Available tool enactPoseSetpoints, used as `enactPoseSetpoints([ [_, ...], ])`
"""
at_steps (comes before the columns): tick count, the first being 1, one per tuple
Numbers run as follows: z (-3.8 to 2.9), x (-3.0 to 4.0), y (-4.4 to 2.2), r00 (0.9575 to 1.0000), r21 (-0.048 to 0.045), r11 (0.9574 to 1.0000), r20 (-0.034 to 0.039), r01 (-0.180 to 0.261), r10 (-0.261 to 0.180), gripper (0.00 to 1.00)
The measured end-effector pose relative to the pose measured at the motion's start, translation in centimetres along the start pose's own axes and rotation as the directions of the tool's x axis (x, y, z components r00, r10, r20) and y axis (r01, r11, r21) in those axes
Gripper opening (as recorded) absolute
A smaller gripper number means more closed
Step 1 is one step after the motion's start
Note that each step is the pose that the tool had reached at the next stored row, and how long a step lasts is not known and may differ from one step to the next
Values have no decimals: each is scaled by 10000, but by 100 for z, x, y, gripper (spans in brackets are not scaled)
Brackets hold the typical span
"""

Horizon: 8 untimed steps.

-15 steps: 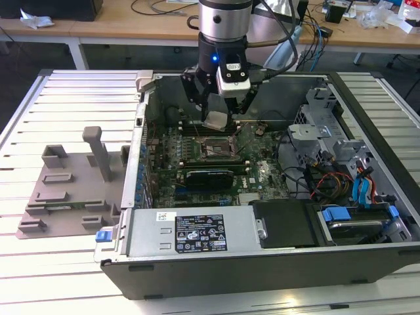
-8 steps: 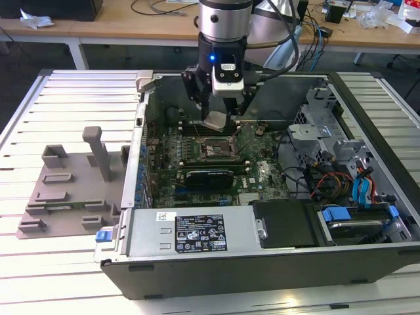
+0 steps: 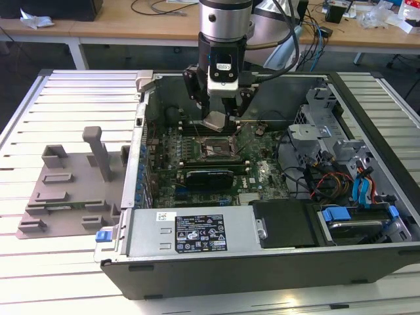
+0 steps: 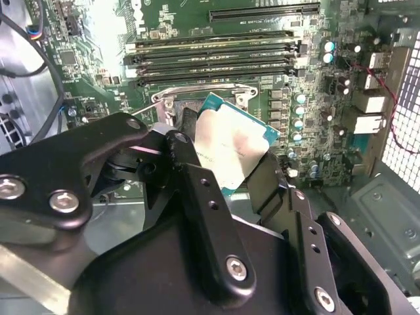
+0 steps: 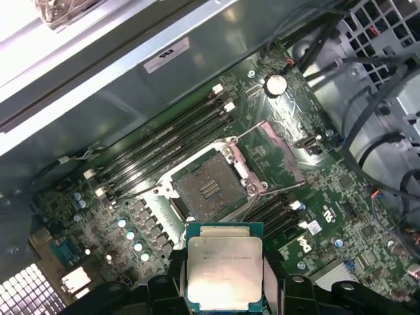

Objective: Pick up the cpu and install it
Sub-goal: 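Place the cpu into insertion slot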

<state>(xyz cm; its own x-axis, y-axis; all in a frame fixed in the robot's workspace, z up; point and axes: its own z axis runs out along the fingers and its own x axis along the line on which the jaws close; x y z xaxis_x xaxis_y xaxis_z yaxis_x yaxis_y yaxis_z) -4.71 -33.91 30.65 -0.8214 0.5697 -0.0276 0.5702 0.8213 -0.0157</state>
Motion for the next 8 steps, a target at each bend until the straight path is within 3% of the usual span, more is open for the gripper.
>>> enactPoseSetpoints([
  [4, 0, 0, 0, 9995, 9, 9995, -5, -321, 321, 55],
  [8, 0, 0, 0, 9963, 24, 9963, -12, -856, 856, 55],
])
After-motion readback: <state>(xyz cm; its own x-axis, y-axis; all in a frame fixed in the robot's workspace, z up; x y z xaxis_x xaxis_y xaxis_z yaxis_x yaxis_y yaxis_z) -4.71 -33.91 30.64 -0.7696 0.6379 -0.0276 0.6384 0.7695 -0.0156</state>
